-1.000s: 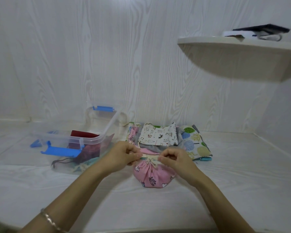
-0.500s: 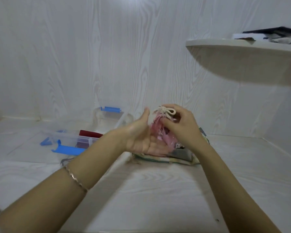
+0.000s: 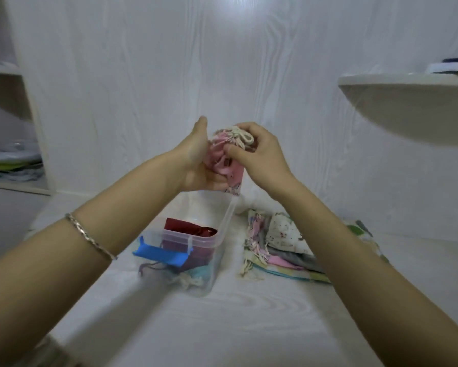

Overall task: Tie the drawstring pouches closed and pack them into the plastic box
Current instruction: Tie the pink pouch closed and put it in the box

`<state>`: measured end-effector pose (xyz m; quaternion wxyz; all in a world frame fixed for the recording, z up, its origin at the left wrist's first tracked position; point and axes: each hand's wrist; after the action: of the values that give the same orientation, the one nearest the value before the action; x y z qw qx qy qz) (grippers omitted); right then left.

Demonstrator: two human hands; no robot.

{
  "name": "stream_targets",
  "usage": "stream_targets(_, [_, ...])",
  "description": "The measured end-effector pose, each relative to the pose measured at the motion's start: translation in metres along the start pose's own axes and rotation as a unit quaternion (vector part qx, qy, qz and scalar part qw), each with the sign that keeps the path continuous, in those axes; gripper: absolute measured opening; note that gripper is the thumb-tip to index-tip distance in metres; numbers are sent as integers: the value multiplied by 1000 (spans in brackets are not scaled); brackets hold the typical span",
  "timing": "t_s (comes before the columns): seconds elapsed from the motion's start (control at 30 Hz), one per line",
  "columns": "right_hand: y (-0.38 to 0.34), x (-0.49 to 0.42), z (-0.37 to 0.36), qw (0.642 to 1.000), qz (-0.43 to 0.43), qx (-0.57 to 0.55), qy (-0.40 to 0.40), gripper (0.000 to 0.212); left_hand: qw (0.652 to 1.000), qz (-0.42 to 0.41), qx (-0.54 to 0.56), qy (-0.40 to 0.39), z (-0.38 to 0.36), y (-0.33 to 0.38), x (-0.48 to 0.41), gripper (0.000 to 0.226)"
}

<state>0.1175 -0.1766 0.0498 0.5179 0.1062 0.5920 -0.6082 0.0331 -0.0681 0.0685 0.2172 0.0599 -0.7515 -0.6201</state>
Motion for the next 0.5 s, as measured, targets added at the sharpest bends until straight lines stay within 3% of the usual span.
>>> stream_targets(0.17, [44,-12,-26,991,-81,22,-105,25,992,82,91,15,35,-25,-37,82])
stream_targets(0.33, [64,-14,-41,966,-47,153,-205,22,971,155,175,-42,51,-39,-51,82])
stream_targets(0.4, [64,-6,-50,929,-45,216,-297,24,982,162,90,-32,57,-42,-44,69])
stream_targets(0.5, [52,-2,-62,863,-134,218,-436,36,981,124,-143,45,63,-44,-31,40])
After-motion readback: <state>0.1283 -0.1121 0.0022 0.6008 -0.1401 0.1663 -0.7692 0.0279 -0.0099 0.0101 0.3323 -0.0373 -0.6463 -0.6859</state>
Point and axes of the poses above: each hand's wrist, its own x-axis away from the middle knuckle, its own z-axis out of the back of the hand, y = z × x, and after that the axes turned 7 degrees about z, right-handed
